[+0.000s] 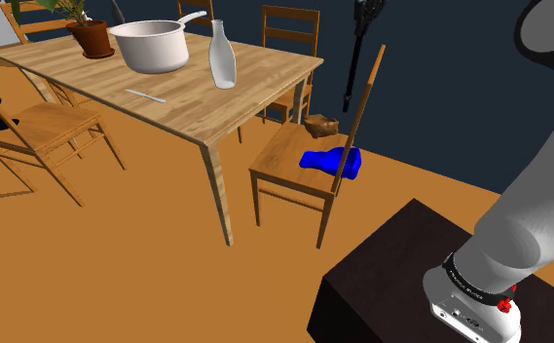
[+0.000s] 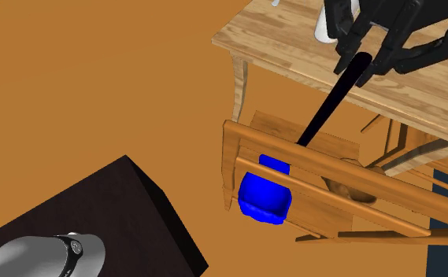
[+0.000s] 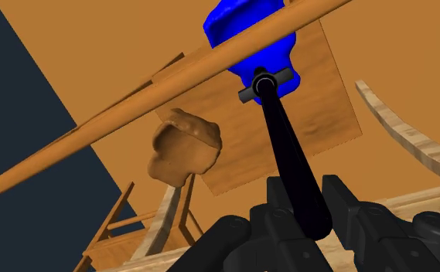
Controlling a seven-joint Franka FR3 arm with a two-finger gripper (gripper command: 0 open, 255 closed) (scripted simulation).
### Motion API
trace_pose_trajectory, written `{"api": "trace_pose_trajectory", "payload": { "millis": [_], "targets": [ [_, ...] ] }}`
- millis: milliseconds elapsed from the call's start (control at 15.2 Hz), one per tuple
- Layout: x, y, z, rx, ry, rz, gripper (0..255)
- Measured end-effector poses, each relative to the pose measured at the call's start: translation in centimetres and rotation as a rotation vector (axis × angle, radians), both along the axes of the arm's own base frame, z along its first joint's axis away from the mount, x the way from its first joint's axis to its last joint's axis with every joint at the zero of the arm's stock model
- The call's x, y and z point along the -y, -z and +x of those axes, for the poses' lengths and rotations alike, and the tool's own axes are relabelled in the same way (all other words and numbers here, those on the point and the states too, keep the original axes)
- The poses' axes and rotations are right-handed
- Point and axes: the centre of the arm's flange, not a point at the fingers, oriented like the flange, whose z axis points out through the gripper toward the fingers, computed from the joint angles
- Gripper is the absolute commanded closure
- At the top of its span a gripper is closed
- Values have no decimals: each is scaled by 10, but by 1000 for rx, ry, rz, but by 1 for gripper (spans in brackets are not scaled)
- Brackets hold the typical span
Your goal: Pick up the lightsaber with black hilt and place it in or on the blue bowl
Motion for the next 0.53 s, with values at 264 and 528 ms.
{"api": "trace_pose_trajectory", "payload": {
  "millis": [264, 528],
  "targets": [
    [2, 18, 0, -1, -1, 0, 255],
    [2, 39, -1, -1, -1, 0, 255]
  ]
}}
